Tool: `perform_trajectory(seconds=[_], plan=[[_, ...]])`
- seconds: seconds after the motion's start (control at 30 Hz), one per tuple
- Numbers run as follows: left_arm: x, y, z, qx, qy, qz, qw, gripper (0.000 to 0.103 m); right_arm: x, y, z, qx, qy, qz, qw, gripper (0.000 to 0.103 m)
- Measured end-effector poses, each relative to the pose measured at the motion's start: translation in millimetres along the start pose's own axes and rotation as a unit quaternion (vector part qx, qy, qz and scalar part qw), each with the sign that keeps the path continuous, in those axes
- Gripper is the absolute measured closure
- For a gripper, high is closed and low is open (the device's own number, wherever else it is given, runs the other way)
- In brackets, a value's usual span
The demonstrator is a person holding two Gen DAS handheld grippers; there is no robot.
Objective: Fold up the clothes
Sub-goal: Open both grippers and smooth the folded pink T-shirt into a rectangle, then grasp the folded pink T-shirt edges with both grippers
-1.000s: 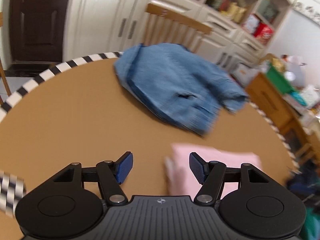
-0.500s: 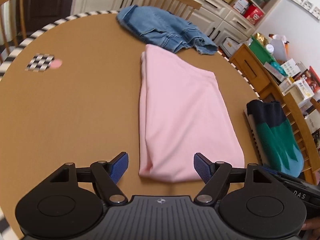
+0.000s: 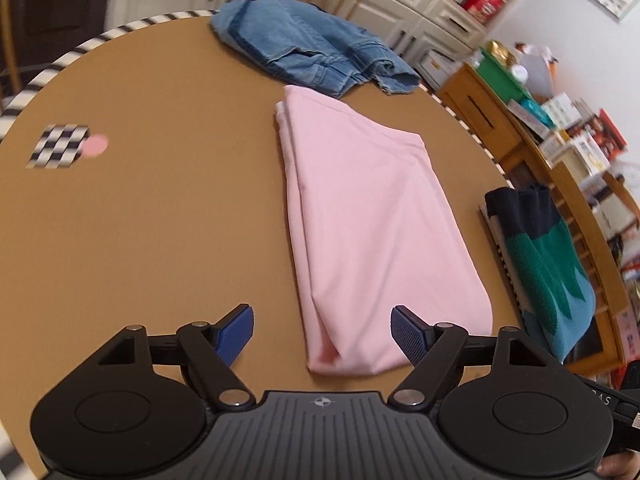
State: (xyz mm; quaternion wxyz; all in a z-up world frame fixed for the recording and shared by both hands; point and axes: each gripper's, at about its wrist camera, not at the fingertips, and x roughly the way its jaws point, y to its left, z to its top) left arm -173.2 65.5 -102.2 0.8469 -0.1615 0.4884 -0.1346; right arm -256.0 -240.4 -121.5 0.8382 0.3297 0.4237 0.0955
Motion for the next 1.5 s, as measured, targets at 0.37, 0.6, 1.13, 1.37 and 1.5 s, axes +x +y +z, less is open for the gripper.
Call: perform_trajectory(seconds=[0.37,0.6,1.13,1.37,1.5], plan=[[28.1,63.7,119.7,0.182,0.078,-0.12,0.9729,0.025,43.2,27.6,-79.8,0.291,-0.156,-0.042,0.943,0.046],[38.4,55.0,179.3,0.267,0.102,-0.138,0.9482,0.024,59.2,28.4,-98.7,0.361,-0.19,-0.018,0.913,0.046],[225.9,-20.2,302.4,0.35,0.318,-0.205,0.8568,0.021,94.0,66.7,-103.9,0.461,-0.293,-0.086,0.833,0.045],[268.3,-32.9,300.0,0.33,0.401,-0.247,0.8181,0.003,103.1,62.7,-93.5,0.486,-0.31,-0.089,0.812,0.046],[278.2,-39.9,295.5,0.327,0.447,-0.265,0.7896,0.001,103.6,57.2,-83.6,0.481,-0.308,-0.093,0.816,0.047]])
